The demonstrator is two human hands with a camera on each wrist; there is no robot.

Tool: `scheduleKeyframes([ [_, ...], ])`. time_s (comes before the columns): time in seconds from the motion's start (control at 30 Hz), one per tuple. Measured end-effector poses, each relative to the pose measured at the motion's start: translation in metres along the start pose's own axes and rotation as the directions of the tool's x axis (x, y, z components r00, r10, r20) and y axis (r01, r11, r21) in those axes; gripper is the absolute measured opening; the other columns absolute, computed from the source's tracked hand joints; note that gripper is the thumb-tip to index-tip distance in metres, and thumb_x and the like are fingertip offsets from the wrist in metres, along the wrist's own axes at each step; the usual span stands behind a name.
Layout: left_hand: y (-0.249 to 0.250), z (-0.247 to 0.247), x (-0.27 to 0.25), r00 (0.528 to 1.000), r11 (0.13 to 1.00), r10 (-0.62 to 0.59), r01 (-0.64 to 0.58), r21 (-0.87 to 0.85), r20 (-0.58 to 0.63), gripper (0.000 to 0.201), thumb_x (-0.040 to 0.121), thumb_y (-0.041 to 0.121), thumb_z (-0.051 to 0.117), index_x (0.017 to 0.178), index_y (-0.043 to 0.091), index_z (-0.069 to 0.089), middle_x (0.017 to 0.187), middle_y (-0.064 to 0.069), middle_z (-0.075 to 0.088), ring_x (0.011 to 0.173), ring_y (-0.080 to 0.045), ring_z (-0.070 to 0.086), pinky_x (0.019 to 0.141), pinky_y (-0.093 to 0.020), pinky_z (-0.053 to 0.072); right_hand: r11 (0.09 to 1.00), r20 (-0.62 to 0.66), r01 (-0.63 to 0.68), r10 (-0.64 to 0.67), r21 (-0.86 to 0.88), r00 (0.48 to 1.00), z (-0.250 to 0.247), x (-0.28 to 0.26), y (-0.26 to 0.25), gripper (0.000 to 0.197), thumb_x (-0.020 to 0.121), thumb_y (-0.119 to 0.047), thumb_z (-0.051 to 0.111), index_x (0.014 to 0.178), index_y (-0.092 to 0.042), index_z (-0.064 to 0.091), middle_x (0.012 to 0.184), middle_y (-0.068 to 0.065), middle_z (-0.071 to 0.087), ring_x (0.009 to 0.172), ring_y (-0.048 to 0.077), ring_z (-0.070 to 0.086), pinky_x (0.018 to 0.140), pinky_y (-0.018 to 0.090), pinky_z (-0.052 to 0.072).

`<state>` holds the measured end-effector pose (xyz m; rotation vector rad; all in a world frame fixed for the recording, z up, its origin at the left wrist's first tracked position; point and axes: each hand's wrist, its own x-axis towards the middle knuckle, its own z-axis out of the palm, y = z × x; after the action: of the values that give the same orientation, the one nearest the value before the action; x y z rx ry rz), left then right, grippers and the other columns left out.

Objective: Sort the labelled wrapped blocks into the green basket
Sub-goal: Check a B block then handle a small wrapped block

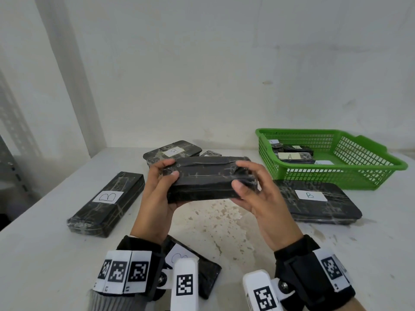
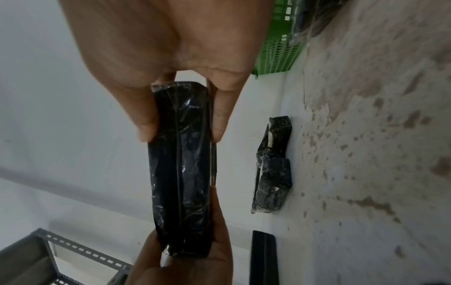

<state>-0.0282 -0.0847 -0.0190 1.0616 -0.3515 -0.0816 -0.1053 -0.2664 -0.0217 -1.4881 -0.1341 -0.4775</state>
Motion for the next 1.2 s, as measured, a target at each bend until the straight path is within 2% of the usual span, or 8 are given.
scheduleKeyframes([
  [0.13,-0.002,0.001,-0.003,0.994,0.994,0.096,-0.098,0.042,0.049,0.031,0.089,0.006,0.055,0.115,0.023,0.05,0.114,-0.003,0.063,0.087,-0.015,0.067,0.068,-0.033,0.058,0.975,-0.019,-0.095,0.101,0.203,0.995,-0.002,0.003,-0.003,0.043,0.082,-0.046,0.056,0.125,-0.046,0.053,0.105,-0.026,0.066,0.109,0.015,0.067,0.083,0.039,0.059],
  [0.27,-0.004,0.0,-0.003,0.991,0.992,0.099,-0.106,0.074,0.09,0.049,0.079,0.018,0.065,0.122,0.032,0.048,0.136,-0.015,0.054,0.103,-0.024,0.065,0.083,-0.036,0.058,0.952,-0.024,-0.139,0.151,0.272,0.988,-0.002,0.003,-0.002,0.045,0.093,-0.015,0.057,0.127,-0.045,0.051,0.116,0.009,0.068,0.1,0.025,0.071,0.074,0.037,0.06],
  [0.37,-0.004,0.002,-0.004,0.996,0.998,0.016,-0.021,0.058,0.085,0.066,0.077,0.036,0.069,0.136,0.035,0.037,0.131,-0.01,0.06,0.11,-0.031,0.066,0.09,-0.05,0.056,0.954,-0.064,-0.08,0.103,0.288,0.993,-0.004,0.002,-0.003,0.051,0.092,-0.005,0.055,0.127,-0.041,0.053,0.117,0.02,0.065,0.101,0.027,0.071,0.077,0.037,0.06],
  [0.6,-0.005,0.004,-0.004,0.998,0.984,-0.007,-0.003,0.176,0.058,0.032,0.1,0.005,0.045,0.129,0.016,0.051,0.119,-0.008,0.069,0.103,-0.023,0.07,0.076,-0.037,0.061,0.967,-0.073,-0.057,0.077,0.249,0.994,-0.007,0.004,-0.001,0.041,0.089,-0.023,0.059,0.125,-0.043,0.055,0.111,0.004,0.073,0.105,0.025,0.07,0.077,0.038,0.06],
  [0.83,-0.004,0.004,-0.004,0.996,0.99,-0.068,0.06,0.128,0.056,0.068,0.084,0.038,0.06,0.146,0.023,0.039,0.134,-0.001,0.062,0.118,-0.019,0.063,0.099,-0.047,0.051,0.979,-0.116,-0.076,0.099,0.19,0.988,-0.014,0.005,0.002,0.051,0.097,-0.002,0.052,0.121,-0.046,0.06,0.105,0.021,0.066,0.101,0.032,0.066,0.072,0.038,0.06],
  [1.03,-0.003,0.001,0.0,0.999,0.986,-0.02,0.025,0.164,-0.029,0.028,0.101,0.02,0.048,0.125,0.012,0.06,0.108,-0.006,0.074,0.092,-0.014,0.072,0.069,-0.024,0.058,0.986,-0.085,-0.083,0.096,0.147,0.992,-0.011,0.004,0.001,0.039,0.095,-0.018,0.058,0.125,-0.043,0.056,0.093,-0.017,0.075,0.094,0.004,0.071,0.072,0.042,0.061],
  [1.13,-0.003,0.0,-0.001,0.999,0.984,-0.034,0.03,0.173,0.024,0.022,0.1,0.019,0.048,0.115,0.016,0.064,0.099,0.0,0.076,0.089,-0.012,0.072,0.068,-0.023,0.058,0.986,-0.122,-0.095,0.112,0.135,0.986,-0.012,0.005,0.004,0.033,0.095,-0.014,0.058,0.114,-0.042,0.058,0.087,-0.004,0.076,0.087,0.012,0.073,0.066,0.036,0.062],
  [1.2,-0.001,0.001,-0.002,0.993,0.987,-0.085,0.073,0.144,0.085,0.031,0.098,0.031,0.056,0.125,0.017,0.06,0.115,0.0,0.072,0.104,-0.015,0.069,0.084,-0.033,0.057,0.988,-0.156,-0.086,0.106,0.129,0.982,-0.015,0.006,0.005,0.033,0.095,-0.01,0.057,0.11,-0.039,0.058,0.082,-0.001,0.076,0.082,0.014,0.074,0.065,0.035,0.062],
])
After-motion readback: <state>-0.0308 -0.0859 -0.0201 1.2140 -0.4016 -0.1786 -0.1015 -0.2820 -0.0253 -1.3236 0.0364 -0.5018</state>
